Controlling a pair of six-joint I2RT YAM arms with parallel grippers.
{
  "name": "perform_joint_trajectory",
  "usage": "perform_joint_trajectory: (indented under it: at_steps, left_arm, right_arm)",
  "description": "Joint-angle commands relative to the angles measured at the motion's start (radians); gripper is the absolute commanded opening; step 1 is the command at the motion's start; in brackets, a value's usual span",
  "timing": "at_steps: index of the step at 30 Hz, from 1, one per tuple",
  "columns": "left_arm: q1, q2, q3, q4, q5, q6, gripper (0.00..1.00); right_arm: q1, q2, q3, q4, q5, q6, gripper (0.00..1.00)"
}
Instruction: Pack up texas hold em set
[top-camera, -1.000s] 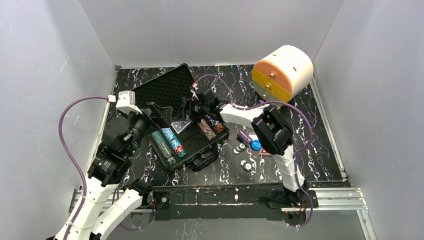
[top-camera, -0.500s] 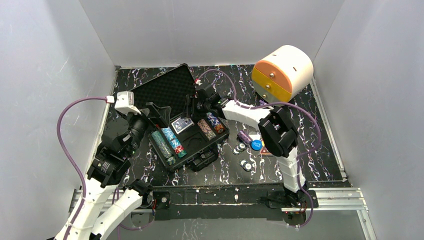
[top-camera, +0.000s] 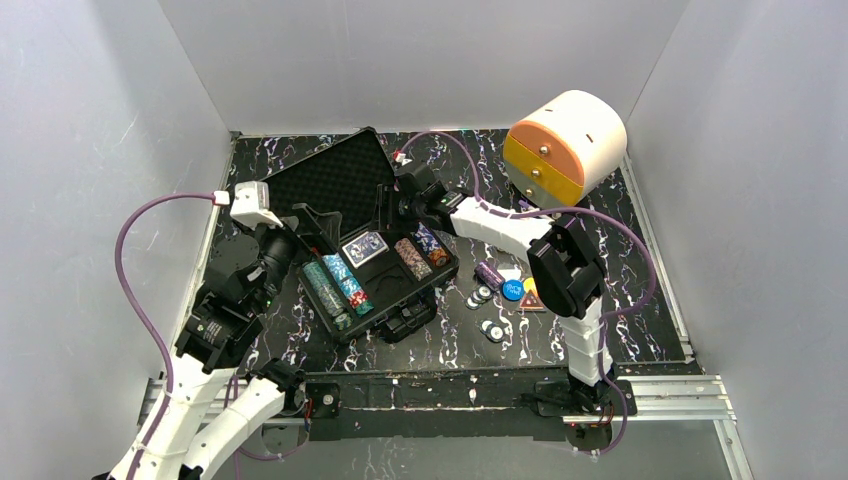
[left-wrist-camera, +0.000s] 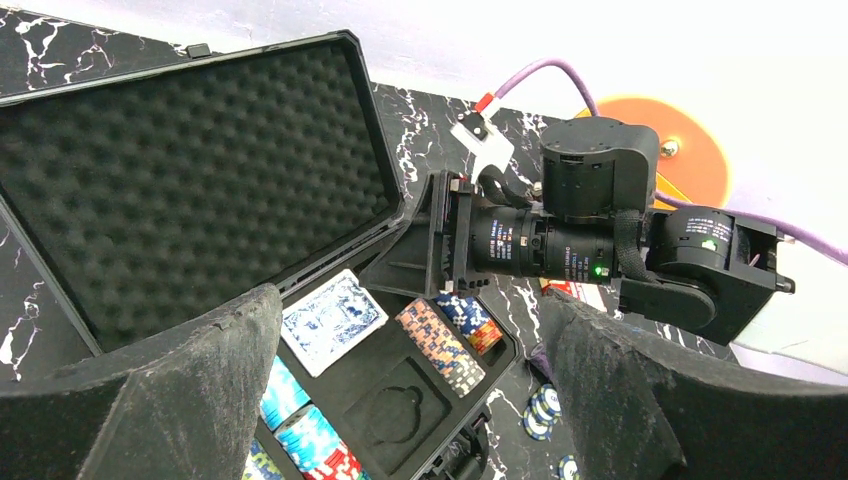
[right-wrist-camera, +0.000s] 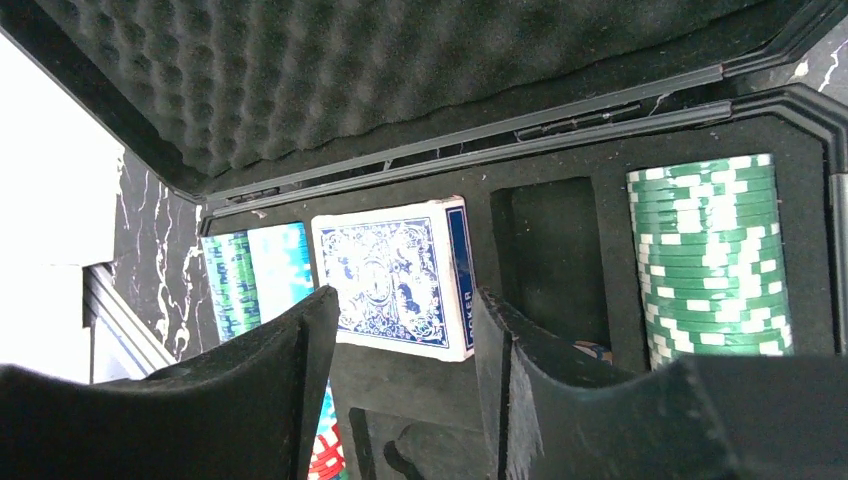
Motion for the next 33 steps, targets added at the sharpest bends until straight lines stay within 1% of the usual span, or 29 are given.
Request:
perform_joint_trajectory:
  at_steps: [1,8,14,16,19,21,27,33]
  left_arm:
    - [0.001,-0.006,0.005,-0.011,-0.021,0.010,0.98]
    - [0.001,0.013,0.005,-0.012,-0.022,0.012,0.98]
    - [0.001,0.032,0.005,-0.002,-0.015,0.011,0.98]
    - [0.001,0.033,0.005,0.001,-0.011,0.012,0.98]
    - [0.001,0.032,0.003,0.002,-0.009,0.015,0.98]
    - [0.001,0.032,0.003,0.002,-0.007,0.019,0.98]
    - [0.001,0.029,-0.003,0.003,-0.005,0.018,0.98]
    - [0.001,0.035,0.005,0.002,0.003,0.020,0.98]
  right_arm:
    - [0.002,0.007,0.028,-0.009,-0.009,-0.005,0.59]
    - [0.005,0.040,0.040,-0.031,-0.017,0.009,0.57]
    - [0.005,0.063,0.055,-0.023,-0.067,0.005,0.51]
    - [0.006,0.068,0.054,-0.015,-0.087,0.007,0.47]
    - [0.007,0.072,0.055,0.001,-0.116,0.009,0.34]
    - [0.006,0.078,0.062,-0.001,-0.121,0.010,0.30]
    - [0.006,0.080,0.075,-0.017,-0.106,-0.005,0.25]
    - [0.006,0.076,0.015,0.063,-0.176,0.000,0.27]
